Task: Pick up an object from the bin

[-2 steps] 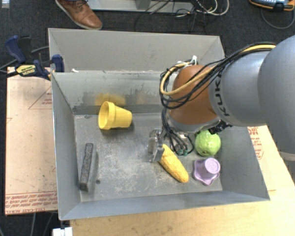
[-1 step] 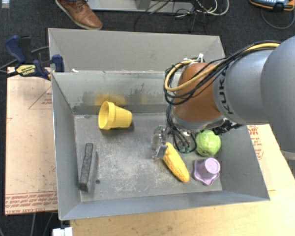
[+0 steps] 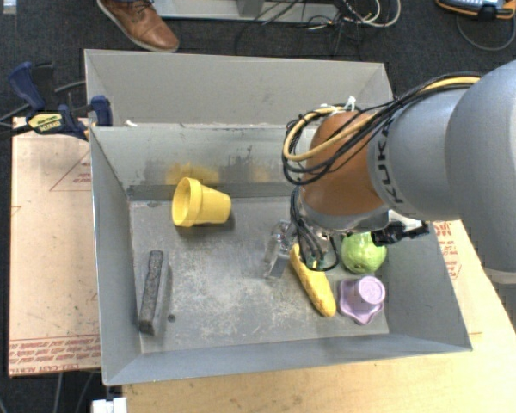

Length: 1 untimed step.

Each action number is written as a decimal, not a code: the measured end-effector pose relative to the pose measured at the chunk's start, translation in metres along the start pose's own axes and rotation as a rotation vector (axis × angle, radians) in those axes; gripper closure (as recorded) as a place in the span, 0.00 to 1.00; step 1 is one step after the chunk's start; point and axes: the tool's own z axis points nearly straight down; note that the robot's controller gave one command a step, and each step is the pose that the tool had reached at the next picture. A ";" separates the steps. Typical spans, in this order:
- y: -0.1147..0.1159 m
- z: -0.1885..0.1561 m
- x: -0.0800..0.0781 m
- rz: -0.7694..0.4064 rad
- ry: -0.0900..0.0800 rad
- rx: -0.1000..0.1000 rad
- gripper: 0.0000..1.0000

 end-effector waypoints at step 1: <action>-0.049 0.010 -0.018 0.120 -0.003 -0.005 0.00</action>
Offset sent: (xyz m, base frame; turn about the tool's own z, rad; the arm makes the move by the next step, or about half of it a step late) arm 0.0000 0.0000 0.0000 0.0000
